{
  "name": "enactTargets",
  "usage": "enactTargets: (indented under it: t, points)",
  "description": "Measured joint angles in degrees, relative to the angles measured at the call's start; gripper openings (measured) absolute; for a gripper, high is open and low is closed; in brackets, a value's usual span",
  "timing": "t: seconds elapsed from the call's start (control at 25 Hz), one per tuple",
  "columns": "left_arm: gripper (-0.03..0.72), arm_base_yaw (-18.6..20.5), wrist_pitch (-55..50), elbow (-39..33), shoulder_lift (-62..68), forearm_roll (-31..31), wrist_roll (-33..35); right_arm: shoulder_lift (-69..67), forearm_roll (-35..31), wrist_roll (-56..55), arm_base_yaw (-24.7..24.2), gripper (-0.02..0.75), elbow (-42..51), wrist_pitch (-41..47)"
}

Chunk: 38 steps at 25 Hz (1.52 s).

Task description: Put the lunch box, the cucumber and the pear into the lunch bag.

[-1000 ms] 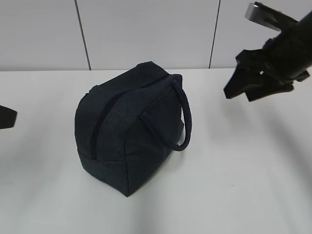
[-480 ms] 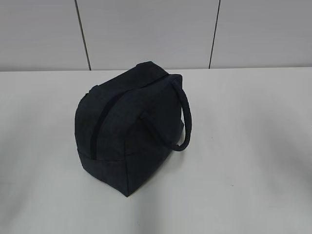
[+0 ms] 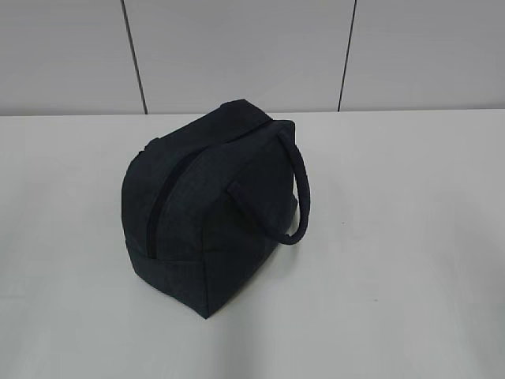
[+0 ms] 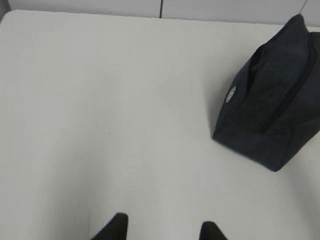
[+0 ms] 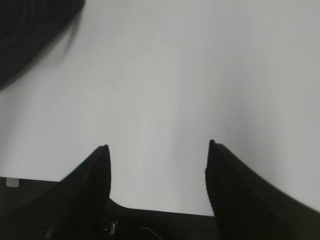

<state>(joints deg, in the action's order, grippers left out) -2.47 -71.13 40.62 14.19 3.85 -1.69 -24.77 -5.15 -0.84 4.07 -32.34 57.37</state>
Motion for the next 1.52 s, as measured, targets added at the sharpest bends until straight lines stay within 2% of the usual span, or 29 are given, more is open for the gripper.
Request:
enactTargets:
  t: [0.16, 0.32, 0.52, 0.68, 0.92, 1.52]
  points:
    - [0.276, 0.0, -1.47, 0.0, -5.61, -3.85, 0.05, 6.85, 3.07, 0.84, 0.0, 0.412, 1.96, 3.65]
    - [0.276, 0.0, -1.67, -0.63, -9.8, -4.75, 0.41, 14.21, 7.07, 2.2, 0.0, 0.381, 2.05, 6.14]
    - [0.276, 0.0, -0.3, -7.09, -14.27, -5.02, 0.51, 24.9, 9.8, 4.4, 0.0, 0.377, 3.02, 7.35]
    - [0.274, 0.0, 3.15, -8.16, -15.05, -4.91, 0.82, 25.7, 10.1, 4.48, 0.0, 0.377, 3.96, 8.0]
    - [0.273, 0.0, 6.39, -9.98, -15.07, 1.96, 6.3, 25.79, 10.1, 4.48, 0.13, 0.377, 3.96, 8.12]
    - [0.259, -0.02, 6.77, -10.16, -15.07, 3.64, 7.17, 25.79, 10.23, 4.29, 0.13, 0.375, 3.96, 8.12]
